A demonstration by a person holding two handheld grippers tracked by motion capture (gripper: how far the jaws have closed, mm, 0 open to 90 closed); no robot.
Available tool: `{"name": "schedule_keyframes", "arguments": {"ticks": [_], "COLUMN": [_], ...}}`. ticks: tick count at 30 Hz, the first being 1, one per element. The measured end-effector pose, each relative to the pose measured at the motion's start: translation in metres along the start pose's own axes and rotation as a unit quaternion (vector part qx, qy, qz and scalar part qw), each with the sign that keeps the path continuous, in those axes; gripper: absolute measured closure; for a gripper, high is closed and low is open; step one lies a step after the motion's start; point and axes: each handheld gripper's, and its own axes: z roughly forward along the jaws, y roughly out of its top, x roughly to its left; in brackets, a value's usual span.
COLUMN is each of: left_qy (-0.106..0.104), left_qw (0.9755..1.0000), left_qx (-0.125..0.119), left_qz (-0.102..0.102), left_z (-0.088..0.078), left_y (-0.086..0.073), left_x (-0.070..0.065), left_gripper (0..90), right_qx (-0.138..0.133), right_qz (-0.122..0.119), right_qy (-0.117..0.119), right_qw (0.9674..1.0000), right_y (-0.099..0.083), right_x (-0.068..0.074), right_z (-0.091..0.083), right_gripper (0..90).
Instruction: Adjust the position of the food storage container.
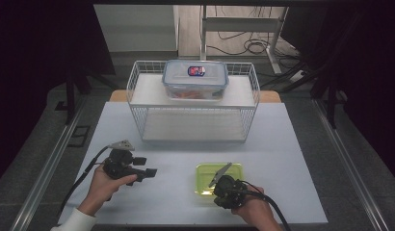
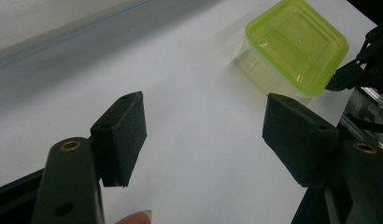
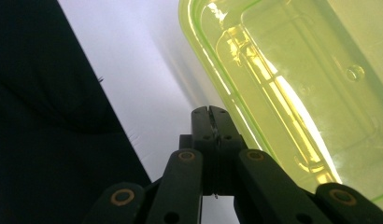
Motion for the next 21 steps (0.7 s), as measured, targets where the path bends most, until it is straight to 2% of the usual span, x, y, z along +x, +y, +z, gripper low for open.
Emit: {"name": "schedule_keyframes", "arguments": {"ticks": [11, 21], "left_qy": [0.0, 0.002], "left_qw": [1.0, 1.0], "left_qx": [0.003, 0.001], "left_qz": [0.004, 0.003], "left_z": [0.002, 0.0021], "left_y": [0.0, 0.0001], "left_x": [0.0007, 0.0005], "left_gripper": [29.9, 29.7], "right_qx": [0.0, -0.004], "right_qz": [0.006, 0.011], "right_qy": [-0.012, -0.011], "right_qw": [0.9999, 0.9999], "right_y": [0.0007, 0.0008], "right_x": [-0.0063, -0.0094], "right_z": [0.0025, 0.0047], "right_gripper": [89.5, 89.5]}}
